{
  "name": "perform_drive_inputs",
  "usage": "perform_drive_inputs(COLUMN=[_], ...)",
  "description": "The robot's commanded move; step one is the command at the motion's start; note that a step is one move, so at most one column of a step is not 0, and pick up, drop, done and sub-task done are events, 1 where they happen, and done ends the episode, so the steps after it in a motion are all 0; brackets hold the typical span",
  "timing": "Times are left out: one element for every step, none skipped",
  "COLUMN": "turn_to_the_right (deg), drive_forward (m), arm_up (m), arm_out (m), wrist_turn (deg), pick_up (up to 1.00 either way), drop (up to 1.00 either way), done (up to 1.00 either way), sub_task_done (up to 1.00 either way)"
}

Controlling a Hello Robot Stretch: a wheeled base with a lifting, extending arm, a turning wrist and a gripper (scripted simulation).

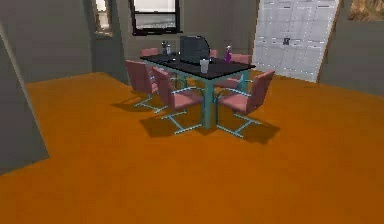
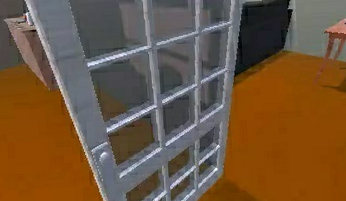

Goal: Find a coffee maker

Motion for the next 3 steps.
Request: perform_drive_inputs(turn_to_the_right=[0.0,12.0,0.0], drive_forward=[0.45,0.00,1.00], arm_up=[0.00,0.00,0.00], arm_out=[0.00,0.00,0.00], wrist_turn=[0.0,0.0,0.0], pick_up=[0.00,0.00,0.00], drop=[0.00,0.00,0.00], done=[0.00,0.00,0.00], sub_task_done=[0.00,0.00,0.00])
